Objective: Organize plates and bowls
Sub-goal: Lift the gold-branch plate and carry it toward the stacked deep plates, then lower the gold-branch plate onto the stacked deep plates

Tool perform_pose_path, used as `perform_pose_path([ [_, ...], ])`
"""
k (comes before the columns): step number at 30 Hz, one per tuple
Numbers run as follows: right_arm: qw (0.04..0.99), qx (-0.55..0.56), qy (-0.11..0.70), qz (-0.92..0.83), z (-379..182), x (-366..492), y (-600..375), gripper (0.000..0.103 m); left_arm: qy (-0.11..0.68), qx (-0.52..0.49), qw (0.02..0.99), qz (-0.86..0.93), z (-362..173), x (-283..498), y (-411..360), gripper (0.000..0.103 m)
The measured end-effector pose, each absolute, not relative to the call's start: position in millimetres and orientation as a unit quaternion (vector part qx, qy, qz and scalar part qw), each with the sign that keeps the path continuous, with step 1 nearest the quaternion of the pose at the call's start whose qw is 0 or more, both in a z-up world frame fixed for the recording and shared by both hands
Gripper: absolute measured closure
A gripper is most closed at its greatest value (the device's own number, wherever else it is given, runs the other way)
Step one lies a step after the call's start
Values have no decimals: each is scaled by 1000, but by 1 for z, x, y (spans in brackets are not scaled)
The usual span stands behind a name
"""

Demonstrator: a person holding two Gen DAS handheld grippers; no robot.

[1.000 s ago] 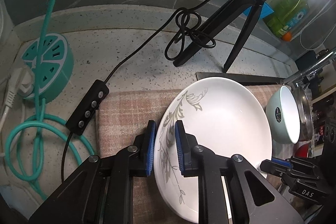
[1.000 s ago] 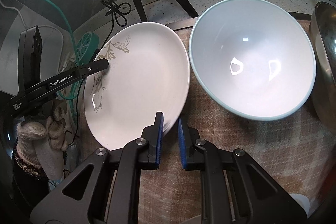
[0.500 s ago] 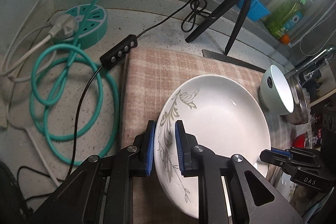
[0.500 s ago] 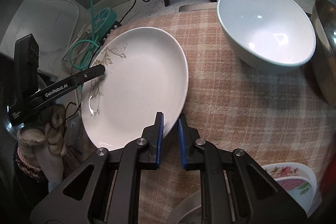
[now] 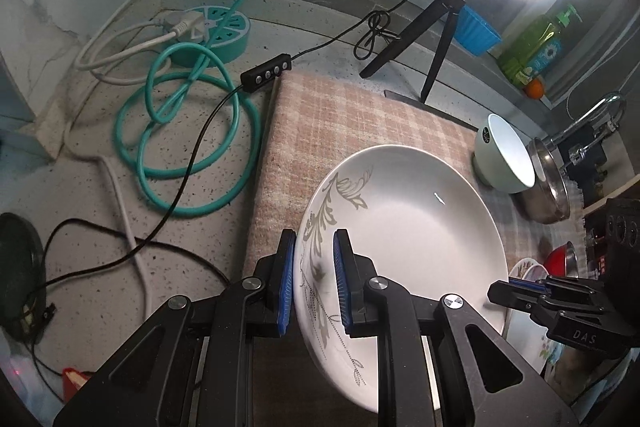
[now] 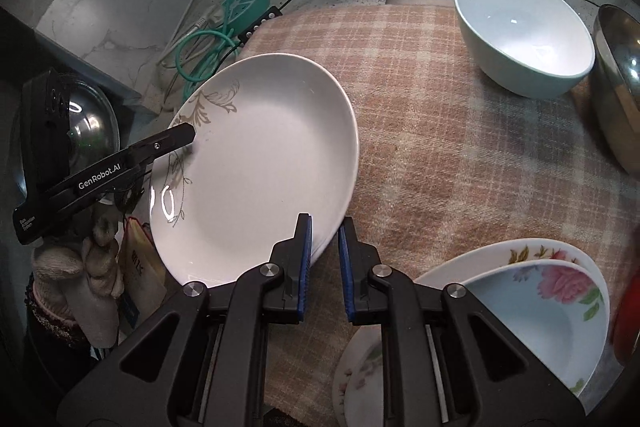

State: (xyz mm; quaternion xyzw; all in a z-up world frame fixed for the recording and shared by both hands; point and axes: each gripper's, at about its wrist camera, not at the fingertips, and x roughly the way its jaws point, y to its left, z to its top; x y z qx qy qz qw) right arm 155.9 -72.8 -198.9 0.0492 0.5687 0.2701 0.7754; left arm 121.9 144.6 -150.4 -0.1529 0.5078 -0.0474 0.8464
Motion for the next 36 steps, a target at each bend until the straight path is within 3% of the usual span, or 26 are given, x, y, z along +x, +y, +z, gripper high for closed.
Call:
perform_pose_path([
  [16, 792, 59, 549, 261, -169, 107, -152, 89, 477, -148, 862, -84, -118, 74, 74, 87],
  [36, 800, 74, 561, 199, -183, 78, -256, 89, 506, -165, 836, -135, -139, 45, -23, 87],
])
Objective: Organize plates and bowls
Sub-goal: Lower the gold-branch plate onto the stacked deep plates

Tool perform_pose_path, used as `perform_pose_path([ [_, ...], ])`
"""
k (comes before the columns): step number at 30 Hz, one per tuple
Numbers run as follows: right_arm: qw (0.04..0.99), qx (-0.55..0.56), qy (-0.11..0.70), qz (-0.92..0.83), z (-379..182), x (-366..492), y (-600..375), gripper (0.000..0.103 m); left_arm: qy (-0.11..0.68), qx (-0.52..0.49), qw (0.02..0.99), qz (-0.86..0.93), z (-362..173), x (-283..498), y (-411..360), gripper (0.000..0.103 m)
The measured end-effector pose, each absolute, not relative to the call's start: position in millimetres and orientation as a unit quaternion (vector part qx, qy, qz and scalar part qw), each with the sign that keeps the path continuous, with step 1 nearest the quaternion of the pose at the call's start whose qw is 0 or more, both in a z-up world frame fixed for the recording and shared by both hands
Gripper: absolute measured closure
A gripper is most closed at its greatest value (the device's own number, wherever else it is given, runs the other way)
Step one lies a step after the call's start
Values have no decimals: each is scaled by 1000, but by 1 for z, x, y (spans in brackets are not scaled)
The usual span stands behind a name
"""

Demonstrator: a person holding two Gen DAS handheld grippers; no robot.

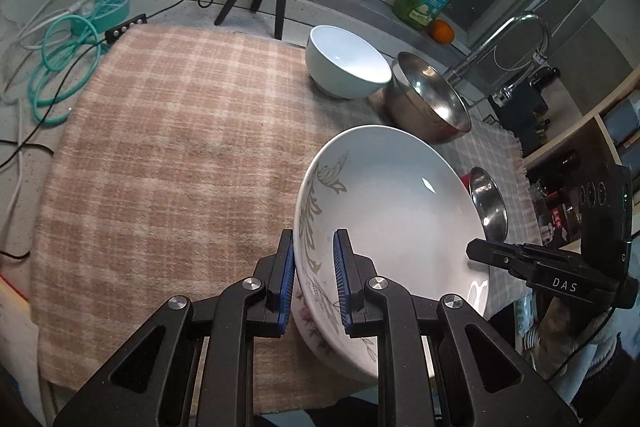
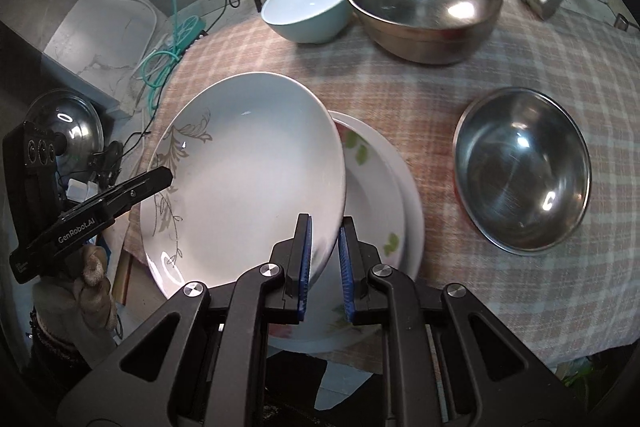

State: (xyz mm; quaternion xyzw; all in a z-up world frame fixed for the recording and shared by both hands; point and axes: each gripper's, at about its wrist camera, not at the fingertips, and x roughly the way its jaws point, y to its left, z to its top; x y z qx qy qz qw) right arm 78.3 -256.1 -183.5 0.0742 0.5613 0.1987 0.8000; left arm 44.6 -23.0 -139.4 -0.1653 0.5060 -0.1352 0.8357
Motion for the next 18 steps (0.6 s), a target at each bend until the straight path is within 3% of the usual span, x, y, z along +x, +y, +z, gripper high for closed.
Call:
perform_pose_path([
  [18, 796, 90, 573, 174, -202, 70, -283, 89, 537, -101, 825, -144, -152, 41, -58, 87],
])
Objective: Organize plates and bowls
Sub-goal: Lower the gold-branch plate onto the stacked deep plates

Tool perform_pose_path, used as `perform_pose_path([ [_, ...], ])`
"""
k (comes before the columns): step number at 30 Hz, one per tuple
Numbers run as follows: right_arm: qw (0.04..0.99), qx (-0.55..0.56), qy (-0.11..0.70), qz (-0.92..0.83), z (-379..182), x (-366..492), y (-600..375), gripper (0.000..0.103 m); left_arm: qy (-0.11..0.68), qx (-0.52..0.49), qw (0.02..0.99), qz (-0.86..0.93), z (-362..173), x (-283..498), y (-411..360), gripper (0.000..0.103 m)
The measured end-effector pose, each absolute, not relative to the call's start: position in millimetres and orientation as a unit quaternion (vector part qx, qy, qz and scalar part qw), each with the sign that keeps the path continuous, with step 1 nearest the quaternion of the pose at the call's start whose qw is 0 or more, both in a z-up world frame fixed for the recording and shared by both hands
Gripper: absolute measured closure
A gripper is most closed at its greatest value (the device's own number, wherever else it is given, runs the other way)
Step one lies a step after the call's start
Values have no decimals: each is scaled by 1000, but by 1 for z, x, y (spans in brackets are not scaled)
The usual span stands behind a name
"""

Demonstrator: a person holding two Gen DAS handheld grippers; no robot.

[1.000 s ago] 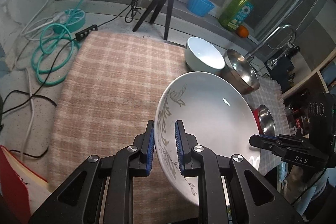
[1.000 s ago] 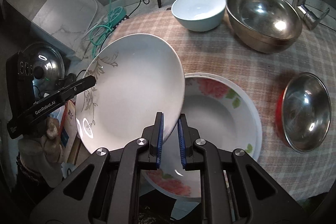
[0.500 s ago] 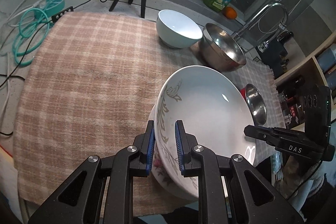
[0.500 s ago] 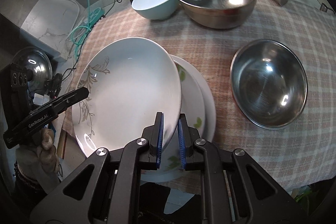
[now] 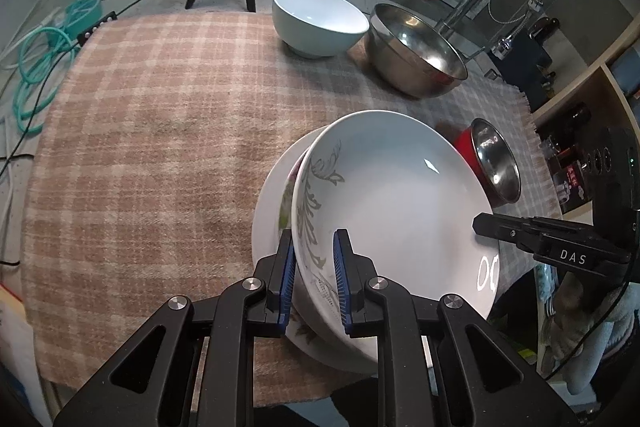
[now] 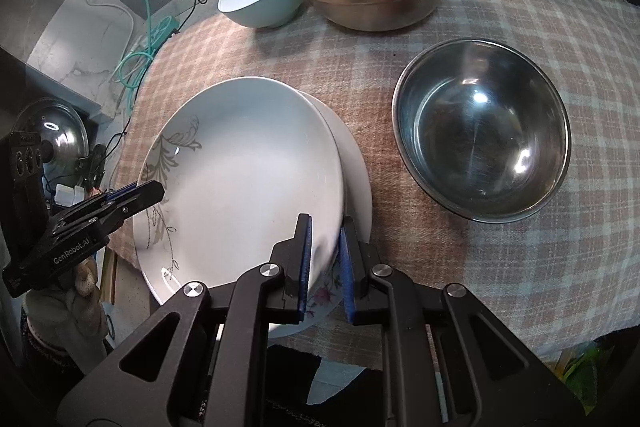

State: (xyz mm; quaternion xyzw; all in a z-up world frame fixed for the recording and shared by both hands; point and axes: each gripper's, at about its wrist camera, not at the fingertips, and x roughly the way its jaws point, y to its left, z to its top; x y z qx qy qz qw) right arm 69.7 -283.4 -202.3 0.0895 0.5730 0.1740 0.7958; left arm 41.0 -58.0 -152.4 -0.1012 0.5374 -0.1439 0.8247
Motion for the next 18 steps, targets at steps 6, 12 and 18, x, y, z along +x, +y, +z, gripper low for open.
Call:
perform_pose_path([
  [6, 797, 87, 573, 171, -204, 69, -282, 89, 541, -95, 824, -140, -153, 42, -59, 87],
  [12, 797, 82, 574, 168, -205, 70, -281, 89, 546, -87, 822, -141, -155, 43, -61, 87],
  [18, 798, 70, 575, 166, -205, 70, -279, 89, 548, -83, 821, -140, -156, 42, -61, 87],
])
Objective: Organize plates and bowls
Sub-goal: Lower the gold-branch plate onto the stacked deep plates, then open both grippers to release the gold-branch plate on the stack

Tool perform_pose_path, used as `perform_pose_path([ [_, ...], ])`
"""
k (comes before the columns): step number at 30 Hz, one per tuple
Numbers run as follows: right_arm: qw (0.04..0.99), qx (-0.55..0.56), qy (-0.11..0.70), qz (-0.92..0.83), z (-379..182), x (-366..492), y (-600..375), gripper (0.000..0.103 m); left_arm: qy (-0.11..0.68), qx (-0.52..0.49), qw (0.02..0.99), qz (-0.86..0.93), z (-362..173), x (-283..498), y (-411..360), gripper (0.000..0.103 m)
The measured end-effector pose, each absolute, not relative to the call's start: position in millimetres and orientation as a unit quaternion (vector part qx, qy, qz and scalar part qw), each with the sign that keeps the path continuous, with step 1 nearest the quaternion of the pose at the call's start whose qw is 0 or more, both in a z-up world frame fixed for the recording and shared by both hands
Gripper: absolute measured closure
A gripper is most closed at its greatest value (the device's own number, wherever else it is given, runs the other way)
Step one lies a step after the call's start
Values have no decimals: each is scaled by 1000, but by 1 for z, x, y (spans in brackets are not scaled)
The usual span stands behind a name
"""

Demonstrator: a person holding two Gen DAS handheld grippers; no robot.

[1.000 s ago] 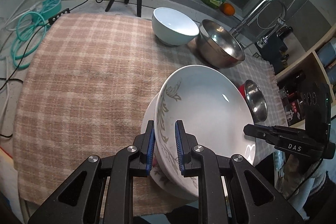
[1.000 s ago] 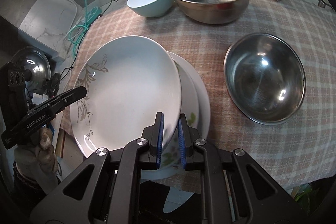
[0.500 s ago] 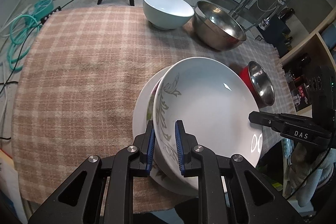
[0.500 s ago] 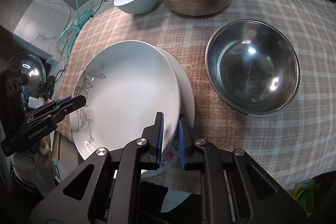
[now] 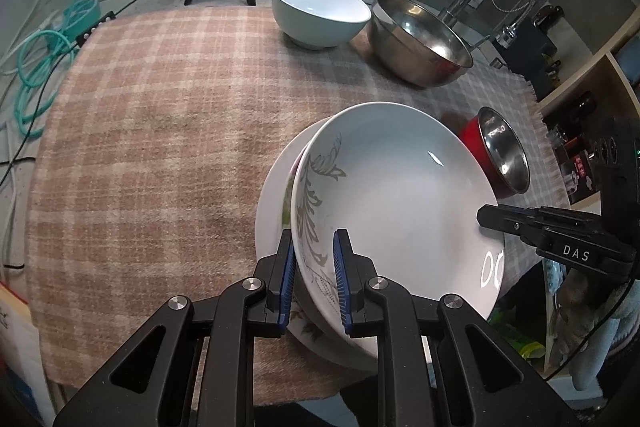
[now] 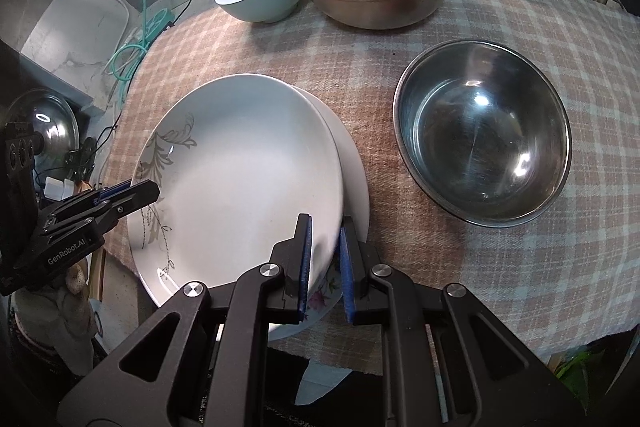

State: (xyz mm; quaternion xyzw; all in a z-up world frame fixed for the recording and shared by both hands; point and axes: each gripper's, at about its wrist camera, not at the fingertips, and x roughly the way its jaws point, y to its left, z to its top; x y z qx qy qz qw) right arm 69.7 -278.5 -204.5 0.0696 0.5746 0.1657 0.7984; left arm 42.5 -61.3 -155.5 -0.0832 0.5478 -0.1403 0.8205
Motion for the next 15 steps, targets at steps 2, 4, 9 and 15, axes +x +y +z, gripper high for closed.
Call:
perform_pose_path([
  [2, 797, 70, 576, 168, -204, 70, -278, 87, 549, -82, 820, -142, -155, 42, -62, 86],
  [4, 798, 60, 575, 168, -204, 70, -276, 86, 549, -82, 820, -140, -154, 42, -61, 85],
  [9, 807, 47, 561, 178, -197, 66, -270, 77, 549, -84, 820, -138, -152, 41, -61, 68],
  [15, 818, 46, 544, 182, -186, 64, -268, 49, 542, -83, 824, -145, -146, 40, -62, 58],
])
